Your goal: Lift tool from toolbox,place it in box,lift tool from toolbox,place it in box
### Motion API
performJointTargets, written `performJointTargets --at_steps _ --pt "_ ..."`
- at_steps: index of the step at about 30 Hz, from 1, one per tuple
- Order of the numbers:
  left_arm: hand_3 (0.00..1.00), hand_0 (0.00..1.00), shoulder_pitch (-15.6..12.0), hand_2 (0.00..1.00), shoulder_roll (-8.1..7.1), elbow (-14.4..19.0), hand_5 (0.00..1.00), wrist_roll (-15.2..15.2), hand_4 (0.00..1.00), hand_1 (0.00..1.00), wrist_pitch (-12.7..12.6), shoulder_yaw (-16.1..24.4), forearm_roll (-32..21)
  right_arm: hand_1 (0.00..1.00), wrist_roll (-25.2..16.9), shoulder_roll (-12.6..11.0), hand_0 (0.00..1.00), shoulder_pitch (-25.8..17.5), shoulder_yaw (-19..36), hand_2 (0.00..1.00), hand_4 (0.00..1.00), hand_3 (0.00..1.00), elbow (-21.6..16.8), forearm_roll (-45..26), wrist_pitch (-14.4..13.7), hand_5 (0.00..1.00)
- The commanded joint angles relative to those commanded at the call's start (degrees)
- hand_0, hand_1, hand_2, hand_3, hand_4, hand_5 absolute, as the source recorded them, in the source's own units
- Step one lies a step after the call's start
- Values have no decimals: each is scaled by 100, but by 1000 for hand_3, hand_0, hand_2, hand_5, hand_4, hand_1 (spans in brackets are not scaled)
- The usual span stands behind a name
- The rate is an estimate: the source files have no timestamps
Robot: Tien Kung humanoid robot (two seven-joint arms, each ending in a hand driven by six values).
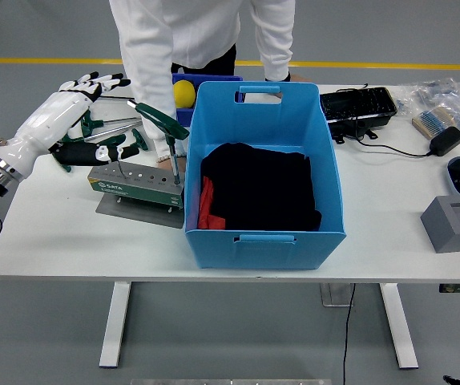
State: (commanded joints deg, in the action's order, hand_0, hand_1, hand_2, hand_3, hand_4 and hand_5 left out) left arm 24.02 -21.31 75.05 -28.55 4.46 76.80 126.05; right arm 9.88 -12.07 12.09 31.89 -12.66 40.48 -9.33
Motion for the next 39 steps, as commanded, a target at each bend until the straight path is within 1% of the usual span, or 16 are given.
performJointTargets --at_steps 3,6,7,8,11,12,15,17,18,23,24,29,30,36,37,39 --pt "992 998 534 998 -141 -155 570 -96 998 998 -81 -627 255 596 -3 -6 618 0 -23 666 776 541 -2 -54 -4 655" --pt "992 998 995 998 -206 -362 570 -179 998 998 -138 -1160 334 596 -6 -8 618 2 -44 666 776 541 -4 -93 -9 655" --pt "995 998 1138 998 -235 -458 520 -206 998 998 -150 -1310 347 597 -4 -9 617 3 -45 666 776 540 -6 -97 -10 656" --pt "995 998 1324 998 -261 -579 520 -241 998 998 -165 -1504 345 597 -4 -11 617 4 -49 666 776 540 -7 -104 -10 656" --pt "995 998 1812 998 -286 -917 520 -342 998 998 -190 -2012 321 597 1 -10 617 -3 -42 666 776 540 -9 -107 -15 656" --pt "909 939 1957 950 -286 -1048 530 -378 998 943 -195 -2162 301 597 4 -10 618 -6 -40 666 776 540 -10 -106 -15 656" --pt "909 939 2309 950 -217 -1467 530 -462 998 943 -210 -2507 286 597 13 -10 618 -11 -27 666 776 540 -15 -76 -12 656" --pt "909 939 2450 950 -175 -1723 530 -498 998 943 -214 -2632 272 597 22 -9 618 -12 -11 666 776 540 -17 -39 -7 656" --pt "783 852 2525 787 -152 -1853 537 -523 998 783 -223 -2706 264 598 23 -8 618 -14 -6 666 776 540 -19 -25 -6 656" --pt "783 852 2803 787 -35 -2471 537 -627 998 783 -315 -2990 198 598 35 -1 618 -36 15 666 776 540 -24 -8 -9 656" --pt "692 795 2854 681 -3 -2598 527 -638 998 686 -332 -3032 195 600 38 1 618 -38 20 666 776 540 -25 1 -9 657" --pt "692 795 3103 681 147 -3108 527 -688 998 686 -401 -3284 147 600 56 6 618 -38 51 666 776 540 -32 60 -2 657" --pt "603 699 3175 552 191 -3224 523 -691 998 576 -416 -3372 139 600 59 4 618 -33 49 666 776 540 -35 70 2 657" --pt "603 699 3438 552 385 -3653 523 -696 998 576 -503 -3671 137 600 71 -2 618 -15 50 666 776 540 -44 87 7 657" --pt "555 610 3481 471 413 -3716 524 -678 998 496 -511 -3702 165 600 71 -4 618 -6 44 666 776 540 -44 79 7 657" --pt "555 610 3546 471 446 -3807 524 -640 998 496 -523 -3756 214 600 66 -9 618 7 26 666 776 540 -46 51 4 657"
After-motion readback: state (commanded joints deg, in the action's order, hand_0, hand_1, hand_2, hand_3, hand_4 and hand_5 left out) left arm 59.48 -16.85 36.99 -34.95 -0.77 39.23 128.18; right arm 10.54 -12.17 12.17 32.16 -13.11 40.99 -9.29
